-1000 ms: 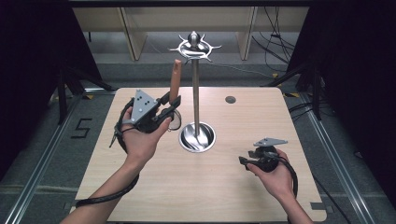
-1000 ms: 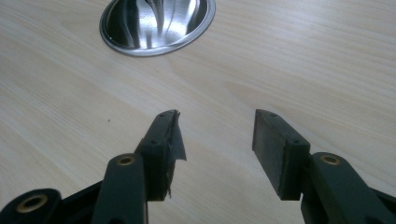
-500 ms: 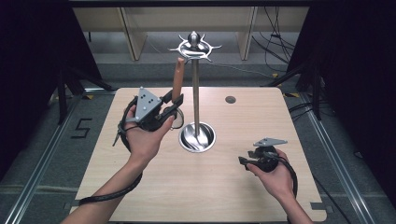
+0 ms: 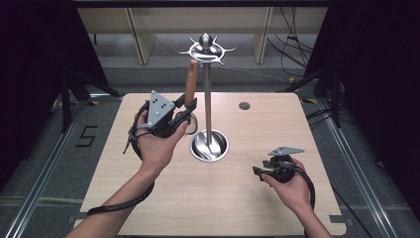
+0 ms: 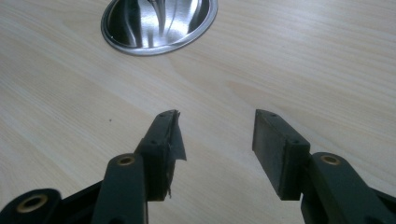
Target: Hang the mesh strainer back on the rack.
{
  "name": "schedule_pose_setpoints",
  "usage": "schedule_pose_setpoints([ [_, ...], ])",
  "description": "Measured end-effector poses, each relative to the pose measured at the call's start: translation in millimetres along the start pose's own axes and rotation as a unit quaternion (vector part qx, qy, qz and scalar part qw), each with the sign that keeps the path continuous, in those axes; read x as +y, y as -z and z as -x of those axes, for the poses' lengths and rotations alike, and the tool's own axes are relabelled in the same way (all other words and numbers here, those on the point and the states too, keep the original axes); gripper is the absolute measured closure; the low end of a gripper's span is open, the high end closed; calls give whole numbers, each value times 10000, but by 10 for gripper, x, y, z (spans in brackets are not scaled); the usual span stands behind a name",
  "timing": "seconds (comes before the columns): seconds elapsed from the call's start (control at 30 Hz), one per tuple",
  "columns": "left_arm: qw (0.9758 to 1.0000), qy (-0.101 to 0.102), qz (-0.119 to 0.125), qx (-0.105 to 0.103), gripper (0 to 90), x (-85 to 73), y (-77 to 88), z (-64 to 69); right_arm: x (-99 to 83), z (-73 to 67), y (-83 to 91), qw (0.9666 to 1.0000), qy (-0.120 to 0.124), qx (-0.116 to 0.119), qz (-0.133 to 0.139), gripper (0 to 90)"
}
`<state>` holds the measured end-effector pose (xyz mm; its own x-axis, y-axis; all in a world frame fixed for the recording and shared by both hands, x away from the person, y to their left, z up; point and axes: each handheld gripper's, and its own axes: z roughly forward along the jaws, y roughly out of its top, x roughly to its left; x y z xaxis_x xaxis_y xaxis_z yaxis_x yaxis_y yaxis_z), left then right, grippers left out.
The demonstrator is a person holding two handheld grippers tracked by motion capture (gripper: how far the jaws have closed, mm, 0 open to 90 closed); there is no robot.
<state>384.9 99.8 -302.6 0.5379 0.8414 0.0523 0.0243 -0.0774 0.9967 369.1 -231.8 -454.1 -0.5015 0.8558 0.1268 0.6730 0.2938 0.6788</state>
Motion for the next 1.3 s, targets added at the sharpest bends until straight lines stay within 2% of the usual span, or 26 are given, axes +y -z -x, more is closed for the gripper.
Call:
schedule_pose_setpoints([
  [0.73,9997,79,-46,207,676,0,-138,30,1,7,2,10000,-10,36,-10,510],
  [0.8,9997,68,-59,220,676,-3,-148,31,-5,3,-13,9999,-44,77,63,511],
  [0.87,9997,64,-66,230,676,-6,-162,32,1,7,1,10000,-4,36,-9,510],
  [1.23,9995,-8,-142,295,675,-33,-231,36,-4,2,0,10000,13,4,-13,510],
  [1.27,9995,3,-134,295,675,-35,-237,36,-12,3,-14,10000,38,2,68,510],
  [1.3,9995,7,-134,296,675,-37,-241,35,-2,-7,0,10000,-1,23,-22,510],
])
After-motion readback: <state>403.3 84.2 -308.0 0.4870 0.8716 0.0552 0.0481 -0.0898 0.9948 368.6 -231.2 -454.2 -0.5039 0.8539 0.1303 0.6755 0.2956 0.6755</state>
